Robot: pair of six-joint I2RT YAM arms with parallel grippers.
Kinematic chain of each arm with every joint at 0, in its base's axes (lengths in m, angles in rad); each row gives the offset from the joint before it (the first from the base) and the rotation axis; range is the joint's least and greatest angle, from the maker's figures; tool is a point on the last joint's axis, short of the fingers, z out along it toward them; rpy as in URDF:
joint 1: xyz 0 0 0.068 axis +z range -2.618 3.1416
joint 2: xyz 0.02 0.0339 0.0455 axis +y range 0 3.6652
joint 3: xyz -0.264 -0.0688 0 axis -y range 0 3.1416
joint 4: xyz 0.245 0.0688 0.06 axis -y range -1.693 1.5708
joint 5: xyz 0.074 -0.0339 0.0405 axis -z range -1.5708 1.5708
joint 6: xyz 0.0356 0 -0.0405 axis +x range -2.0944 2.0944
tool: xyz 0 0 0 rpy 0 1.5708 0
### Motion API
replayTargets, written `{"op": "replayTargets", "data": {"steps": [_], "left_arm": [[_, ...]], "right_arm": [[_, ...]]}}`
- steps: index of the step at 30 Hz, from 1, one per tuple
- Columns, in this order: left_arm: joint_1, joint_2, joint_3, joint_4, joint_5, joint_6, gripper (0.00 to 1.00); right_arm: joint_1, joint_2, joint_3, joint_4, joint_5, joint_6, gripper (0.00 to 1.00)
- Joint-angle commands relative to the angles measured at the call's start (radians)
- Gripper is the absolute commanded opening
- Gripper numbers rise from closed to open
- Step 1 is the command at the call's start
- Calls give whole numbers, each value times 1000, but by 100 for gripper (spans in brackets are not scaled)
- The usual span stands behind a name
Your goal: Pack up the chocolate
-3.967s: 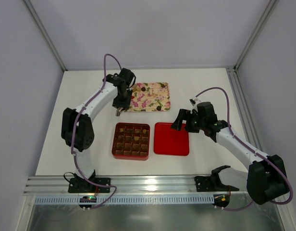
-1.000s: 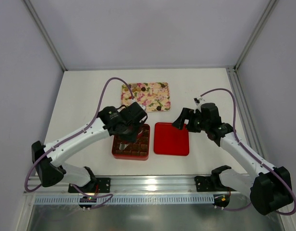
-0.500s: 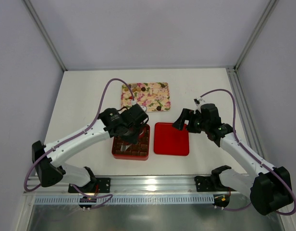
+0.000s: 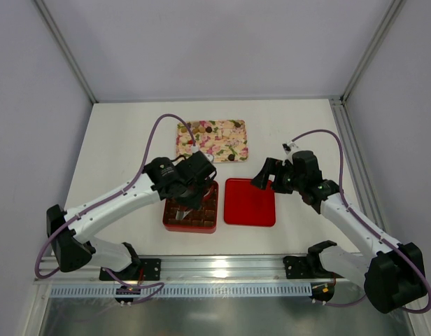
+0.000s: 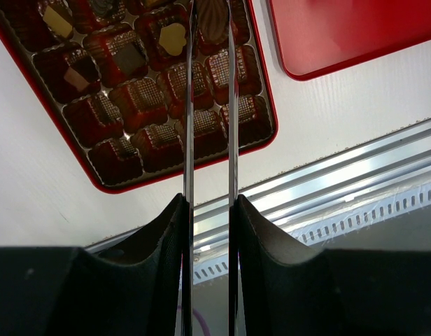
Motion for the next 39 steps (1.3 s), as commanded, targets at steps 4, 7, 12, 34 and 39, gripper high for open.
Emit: {"op": "replayTargets", "data": {"steps": [4, 7, 12, 34, 39], "left_arm": [[-7, -14, 0, 35, -13, -15, 34], [-8, -16, 1, 33, -14, -15, 34], [-12, -19, 6, 27, -22, -15, 35], [-16, -20, 3, 24, -24, -20, 38], [-18, -28, 6, 24, -33, -23, 38]], "right_arm": [[5, -25, 1, 16, 7, 6, 92], [5, -27, 1, 18, 9, 7, 92], [5, -30, 2, 18, 7, 7, 92], [5, -39, -4, 13, 7, 7, 92], [5, -39, -6, 13, 9, 9, 92]]}}
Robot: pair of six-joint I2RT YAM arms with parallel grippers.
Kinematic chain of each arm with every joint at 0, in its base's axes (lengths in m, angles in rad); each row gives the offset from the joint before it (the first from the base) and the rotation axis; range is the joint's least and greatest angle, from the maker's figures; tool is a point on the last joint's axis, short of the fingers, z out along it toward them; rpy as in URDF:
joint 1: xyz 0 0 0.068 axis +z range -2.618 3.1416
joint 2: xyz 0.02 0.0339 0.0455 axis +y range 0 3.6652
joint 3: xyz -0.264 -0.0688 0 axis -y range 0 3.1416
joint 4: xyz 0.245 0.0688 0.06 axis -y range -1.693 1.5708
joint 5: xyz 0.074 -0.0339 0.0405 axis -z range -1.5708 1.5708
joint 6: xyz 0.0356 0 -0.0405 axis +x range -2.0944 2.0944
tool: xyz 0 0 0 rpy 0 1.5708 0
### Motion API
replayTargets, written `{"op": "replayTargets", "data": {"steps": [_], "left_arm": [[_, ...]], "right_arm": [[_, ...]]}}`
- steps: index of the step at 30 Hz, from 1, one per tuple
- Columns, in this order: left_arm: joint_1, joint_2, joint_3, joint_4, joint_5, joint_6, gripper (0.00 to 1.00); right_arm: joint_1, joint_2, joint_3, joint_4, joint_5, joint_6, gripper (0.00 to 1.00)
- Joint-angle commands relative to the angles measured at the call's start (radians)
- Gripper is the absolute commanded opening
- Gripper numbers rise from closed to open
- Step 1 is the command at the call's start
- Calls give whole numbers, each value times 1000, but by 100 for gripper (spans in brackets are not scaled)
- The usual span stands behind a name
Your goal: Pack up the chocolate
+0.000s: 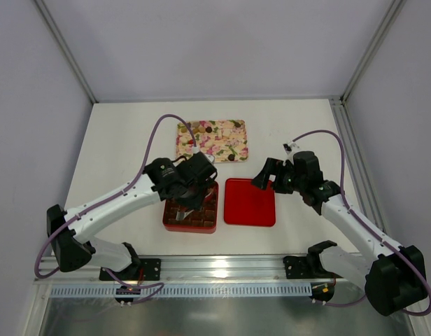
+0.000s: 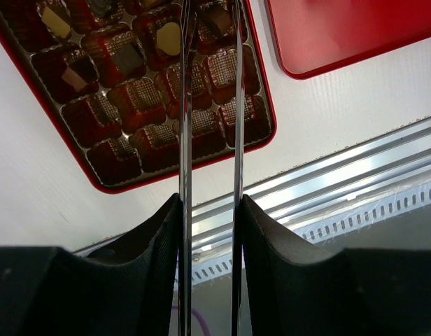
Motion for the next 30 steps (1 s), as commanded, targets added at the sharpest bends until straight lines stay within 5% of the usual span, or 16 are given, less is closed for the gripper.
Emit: {"op": "replayTargets", "data": {"steps": [1, 9, 20, 30], "left_arm": [[-7, -31, 9, 23, -35, -23, 37], [82, -28, 138, -24, -128, 42, 38], [660, 181, 227, 192, -13, 222, 40], [875, 504, 354, 322, -61, 231, 41]], "right_arm": [[5, -20, -1, 16, 9, 10, 92], [7, -22, 21, -2, 7, -10, 92], [5, 38, 87, -19, -47, -57, 92], [5, 91, 167, -39, -83, -94, 92]]}}
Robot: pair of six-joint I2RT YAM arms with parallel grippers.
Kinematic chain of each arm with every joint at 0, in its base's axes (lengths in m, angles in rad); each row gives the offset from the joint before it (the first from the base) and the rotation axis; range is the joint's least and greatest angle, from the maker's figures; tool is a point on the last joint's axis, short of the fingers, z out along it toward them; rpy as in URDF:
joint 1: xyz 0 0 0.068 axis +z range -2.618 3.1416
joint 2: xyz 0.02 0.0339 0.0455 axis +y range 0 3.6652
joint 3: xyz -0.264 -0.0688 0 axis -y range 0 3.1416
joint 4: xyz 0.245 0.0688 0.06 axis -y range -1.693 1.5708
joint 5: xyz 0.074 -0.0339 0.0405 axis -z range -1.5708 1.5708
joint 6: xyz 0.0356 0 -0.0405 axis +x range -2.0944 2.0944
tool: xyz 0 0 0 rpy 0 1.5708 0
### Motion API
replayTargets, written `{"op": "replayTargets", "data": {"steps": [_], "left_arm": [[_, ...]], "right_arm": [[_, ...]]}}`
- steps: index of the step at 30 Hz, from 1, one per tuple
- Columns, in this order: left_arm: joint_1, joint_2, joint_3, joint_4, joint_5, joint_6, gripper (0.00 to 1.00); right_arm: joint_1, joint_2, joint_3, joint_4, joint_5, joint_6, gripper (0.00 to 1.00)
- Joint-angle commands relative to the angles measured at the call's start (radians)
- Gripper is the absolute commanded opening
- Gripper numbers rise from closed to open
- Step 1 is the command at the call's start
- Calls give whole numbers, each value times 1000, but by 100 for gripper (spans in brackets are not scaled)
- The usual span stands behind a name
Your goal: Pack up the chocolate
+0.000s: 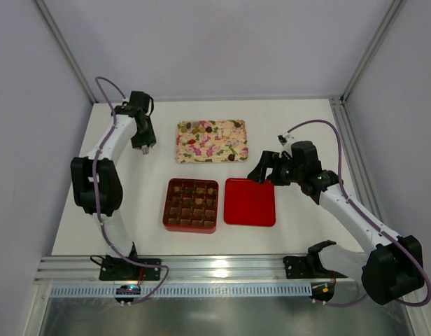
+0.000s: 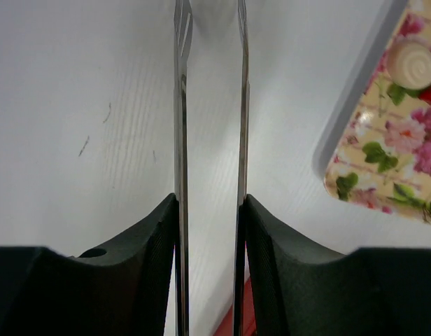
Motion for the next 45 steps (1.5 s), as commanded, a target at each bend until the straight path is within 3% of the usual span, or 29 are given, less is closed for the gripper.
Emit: {"op": "replayTargets", "data": {"steps": [1, 11, 15, 29, 38, 43, 45], "left_arm": [[52, 46, 65, 79, -36, 15, 41], [131, 221, 102, 112, -39, 14, 54], [140, 269, 113, 113, -29, 23, 63], [141, 280, 65, 138, -1, 29, 79], [167, 186, 113, 99, 40, 26, 85], [154, 42, 114, 92, 90, 14, 85], [100, -4, 108, 81, 99, 18, 85]], "right_arm": [[5, 15, 57, 3, -26, -32, 92], [4, 29, 61, -1, -20, -48, 92], [5, 32, 54, -1, -14, -51, 92], [5, 49, 20, 0, 24, -43, 92], [5, 70, 18, -80, 164, -25, 91], [-4, 87, -18, -123, 245, 6, 84], [-8, 102, -40, -132, 277, 23, 81]]}}
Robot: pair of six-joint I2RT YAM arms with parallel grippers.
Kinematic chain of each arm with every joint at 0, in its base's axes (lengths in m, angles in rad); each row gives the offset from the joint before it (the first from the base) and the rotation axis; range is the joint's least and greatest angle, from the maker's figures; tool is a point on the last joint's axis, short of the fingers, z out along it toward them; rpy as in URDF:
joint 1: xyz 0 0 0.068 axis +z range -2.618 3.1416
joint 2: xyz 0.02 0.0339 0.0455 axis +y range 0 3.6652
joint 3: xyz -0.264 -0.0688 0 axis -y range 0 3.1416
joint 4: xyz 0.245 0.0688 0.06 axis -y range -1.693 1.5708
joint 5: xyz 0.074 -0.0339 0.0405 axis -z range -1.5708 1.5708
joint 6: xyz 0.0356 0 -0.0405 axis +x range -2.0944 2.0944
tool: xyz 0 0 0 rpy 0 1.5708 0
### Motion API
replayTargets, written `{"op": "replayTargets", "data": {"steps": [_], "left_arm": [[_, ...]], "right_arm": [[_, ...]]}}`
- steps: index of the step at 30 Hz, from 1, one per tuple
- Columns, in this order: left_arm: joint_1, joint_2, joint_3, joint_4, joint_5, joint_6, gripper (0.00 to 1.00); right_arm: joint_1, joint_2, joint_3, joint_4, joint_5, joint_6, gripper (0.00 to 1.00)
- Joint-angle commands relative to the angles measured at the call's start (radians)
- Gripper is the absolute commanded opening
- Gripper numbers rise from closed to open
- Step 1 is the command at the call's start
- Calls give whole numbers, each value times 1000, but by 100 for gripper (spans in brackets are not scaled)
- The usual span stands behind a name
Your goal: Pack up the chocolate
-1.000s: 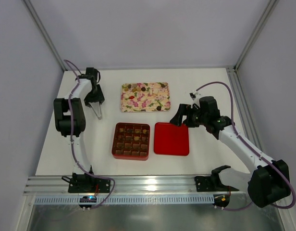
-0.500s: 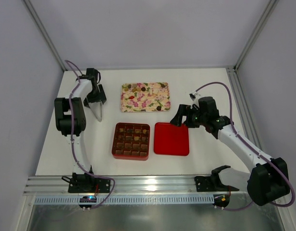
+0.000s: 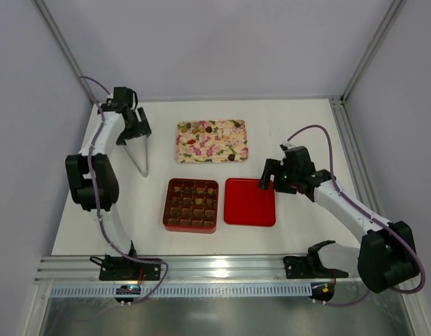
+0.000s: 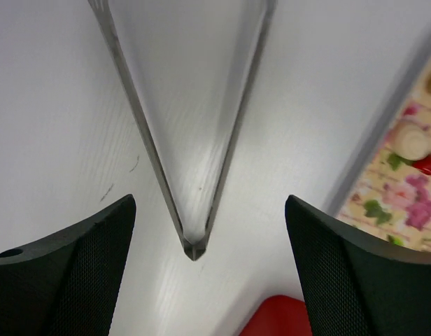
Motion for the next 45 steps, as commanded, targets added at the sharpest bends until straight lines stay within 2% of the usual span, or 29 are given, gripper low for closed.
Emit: {"op": "replayTargets", "data": {"steps": [1, 6, 9, 14, 16, 23, 28, 30, 32, 35, 36, 37, 45], "left_arm": [[-59, -173, 30, -11, 57, -5, 85], [-145, -330, -72, 15, 200, -53, 85], [-270, -458, -157, 55, 267, -93, 85], [-435, -572, -262, 107, 355, -153, 85], [-502, -618, -291, 127, 360, -178, 85], [-625, -678, -369, 137, 390, -192, 85], [-665, -687, -412, 149, 390, -186, 85], [-680, -689, -429, 163, 395, -187, 84], [-688, -689, -457, 183, 404, -196, 84], [-694, -675, -486, 224, 433, -204, 84], [-699, -661, -487, 235, 438, -207, 84], [-703, -657, -492, 241, 441, -207, 84], [-707, -557, -477, 304, 487, -207, 86]], "right_arm": [[-5, 18, -30, -42, 90, 52, 78], [-5, 55, -70, -57, 150, 106, 70], [-5, 58, -86, -66, 199, 135, 66], [-5, 77, -72, -76, 239, 158, 62], [-4, 95, -64, -77, 251, 165, 58], [19, 158, -66, -33, 260, 195, 50], [62, 219, -43, -13, 270, 207, 41], [68, 248, -38, -17, 283, 204, 31], [68, 265, -55, -13, 287, 202, 27], [68, 276, -64, -2, 273, 190, 15], [68, 275, -63, -8, 271, 184, 7], [68, 272, -50, -19, 279, 172, 4], [24, 141, 28, -158, 273, 89, 4]]}}
